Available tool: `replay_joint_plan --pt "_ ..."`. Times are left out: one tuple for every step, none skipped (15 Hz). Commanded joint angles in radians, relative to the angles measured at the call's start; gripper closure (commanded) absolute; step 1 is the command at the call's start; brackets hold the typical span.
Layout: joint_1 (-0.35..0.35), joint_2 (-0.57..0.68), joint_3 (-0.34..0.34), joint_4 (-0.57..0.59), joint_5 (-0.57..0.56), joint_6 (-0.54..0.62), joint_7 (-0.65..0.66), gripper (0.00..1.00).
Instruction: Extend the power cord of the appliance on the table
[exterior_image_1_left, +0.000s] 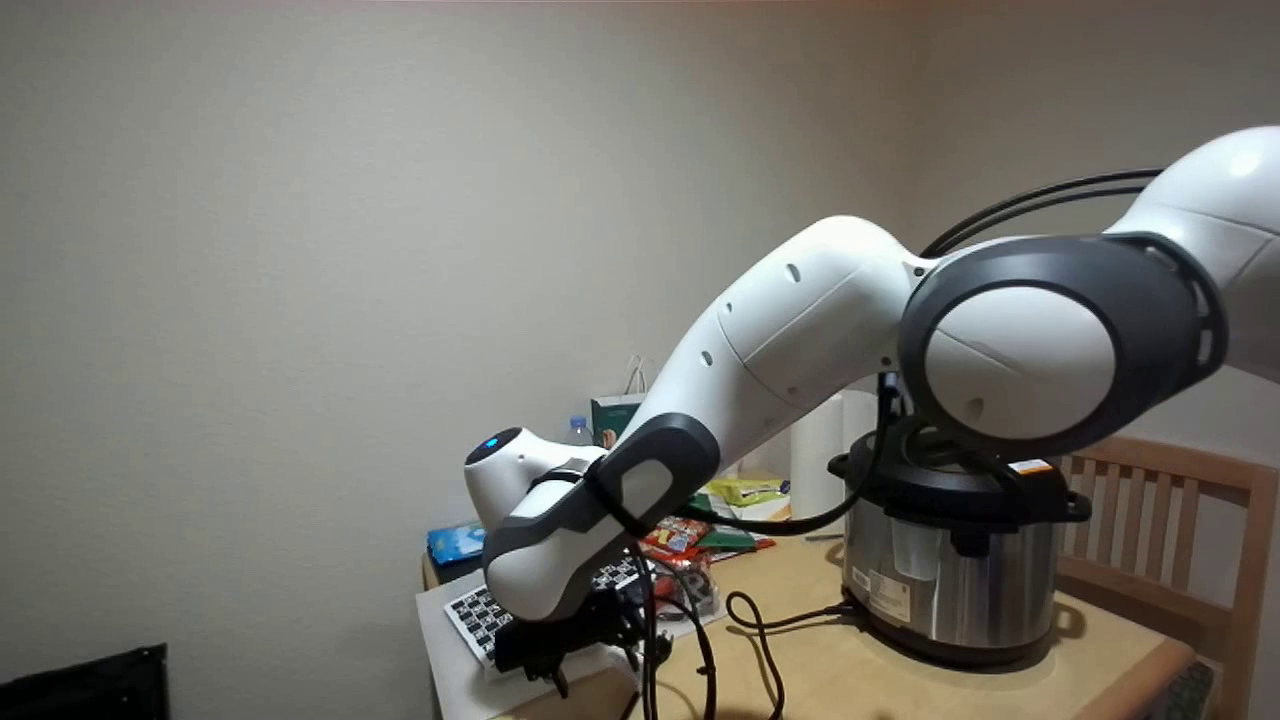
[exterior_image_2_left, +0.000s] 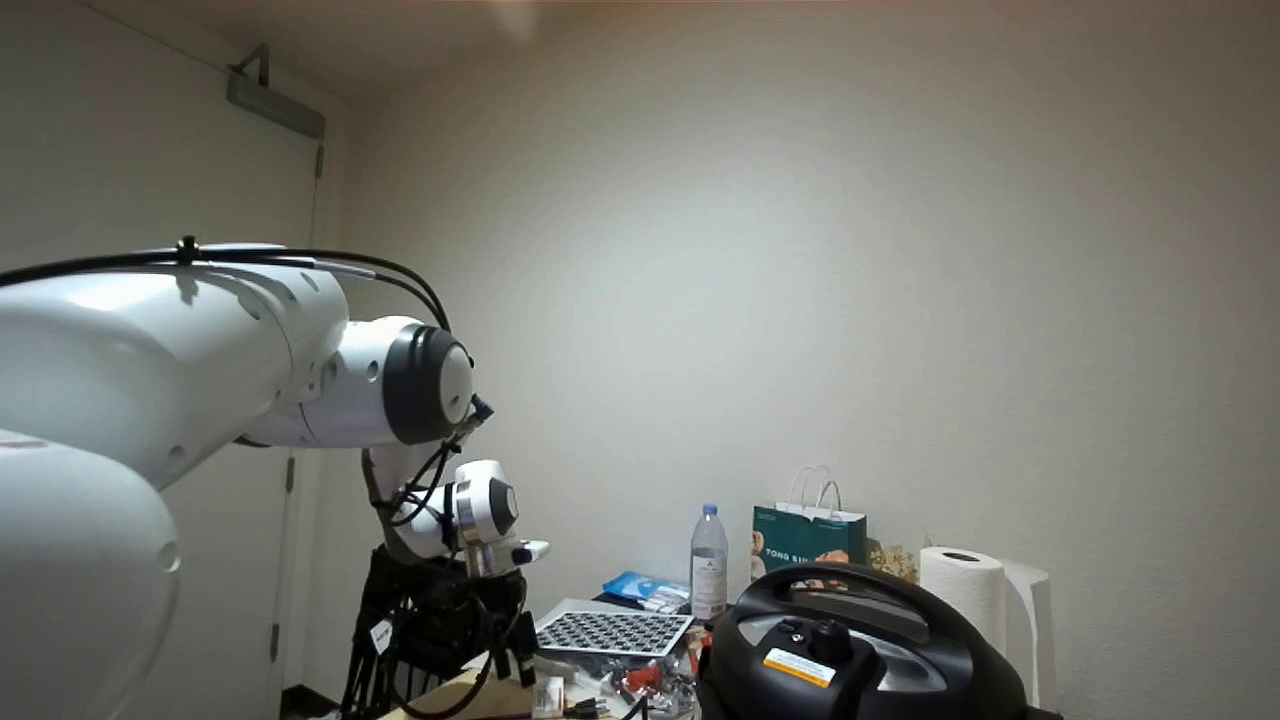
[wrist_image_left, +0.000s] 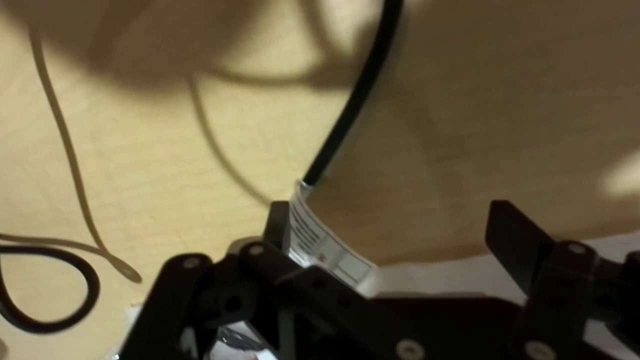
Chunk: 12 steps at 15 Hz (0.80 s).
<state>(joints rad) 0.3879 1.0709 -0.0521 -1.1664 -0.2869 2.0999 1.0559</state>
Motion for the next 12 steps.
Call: replay_joint_plan --pt "0.004 -0.014 -0.012 -0.038 0.033 -0.002 0.024 0.00" --pt "0.002 -0.028 -0.010 -0.077 0.040 -0.002 0.046 0.00" --pt "0.001 -0.036 -0.009 -0.102 0.042 -0.001 0.060 0.00" --pt "0.001 -0.042 -0.008 -0.115 0.043 -0.001 0.066 0.00" --pt "0.002 -0.046 -0.007 -0.122 0.044 -0.001 0.068 0.00" --pt "0.002 -0.049 -0.006 -0.124 0.045 -0.001 0.068 0.00" --pt "-0.004 -0.035 -0.003 -0.101 0.054 0.001 0.069 0.00" --pt "-0.018 -0.014 0.011 -0.072 0.073 0.010 0.057 0.00" --pt "-0.020 0.000 0.013 -0.053 0.080 0.006 0.052 0.00" --pt "-0.026 0.018 0.021 -0.031 0.100 0.001 0.054 0.00" --pt "-0.034 0.039 0.030 -0.010 0.131 -0.005 0.069 0.00" --pt "-0.036 0.061 0.032 0.010 0.155 -0.008 0.080 0.22"
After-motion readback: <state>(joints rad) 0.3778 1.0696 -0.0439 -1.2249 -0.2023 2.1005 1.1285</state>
